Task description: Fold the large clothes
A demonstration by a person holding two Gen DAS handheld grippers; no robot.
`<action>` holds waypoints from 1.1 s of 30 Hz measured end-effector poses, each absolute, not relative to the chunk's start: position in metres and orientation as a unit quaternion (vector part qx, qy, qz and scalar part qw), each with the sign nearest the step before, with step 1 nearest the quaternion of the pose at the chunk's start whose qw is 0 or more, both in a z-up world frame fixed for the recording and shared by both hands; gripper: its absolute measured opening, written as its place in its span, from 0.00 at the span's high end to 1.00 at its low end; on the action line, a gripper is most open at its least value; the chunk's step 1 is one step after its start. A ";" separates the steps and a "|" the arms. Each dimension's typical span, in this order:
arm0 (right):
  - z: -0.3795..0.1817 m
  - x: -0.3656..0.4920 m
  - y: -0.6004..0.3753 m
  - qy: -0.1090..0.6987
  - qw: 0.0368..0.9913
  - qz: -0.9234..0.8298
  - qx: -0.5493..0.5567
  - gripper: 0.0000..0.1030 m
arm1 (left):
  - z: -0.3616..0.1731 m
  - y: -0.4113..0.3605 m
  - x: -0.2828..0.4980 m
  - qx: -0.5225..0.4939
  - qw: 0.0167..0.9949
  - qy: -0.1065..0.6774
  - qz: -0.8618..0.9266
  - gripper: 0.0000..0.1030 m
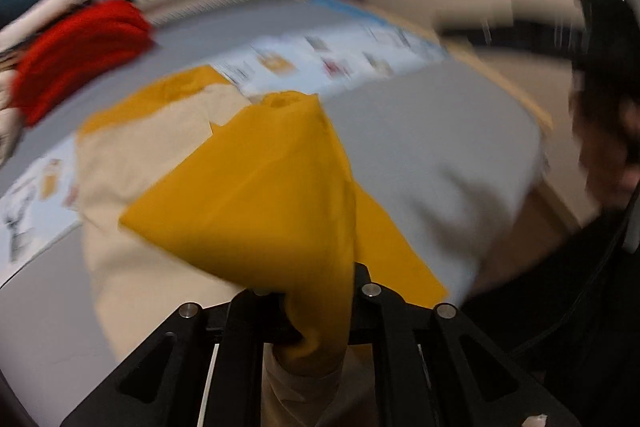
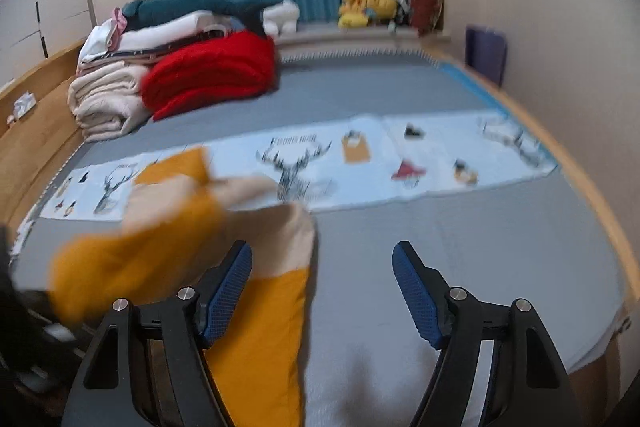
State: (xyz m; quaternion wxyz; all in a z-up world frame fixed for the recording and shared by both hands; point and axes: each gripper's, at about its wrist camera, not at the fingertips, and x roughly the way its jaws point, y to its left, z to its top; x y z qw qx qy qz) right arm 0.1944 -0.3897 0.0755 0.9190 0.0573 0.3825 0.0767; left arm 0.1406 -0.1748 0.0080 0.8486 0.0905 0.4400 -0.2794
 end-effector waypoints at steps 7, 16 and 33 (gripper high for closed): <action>0.056 0.202 -0.380 0.420 0.889 0.147 0.105 0.29 | 0.005 -0.165 0.134 0.049 0.796 0.494 -0.345 0.65; 0.013 0.217 -0.314 0.520 0.807 0.252 0.120 0.29 | 0.043 -0.083 0.121 -0.059 0.826 0.449 -0.335 0.64; 0.010 0.207 -0.318 0.525 0.779 0.308 0.148 0.95 | 0.002 -0.014 0.147 -0.089 0.834 0.530 -0.124 0.64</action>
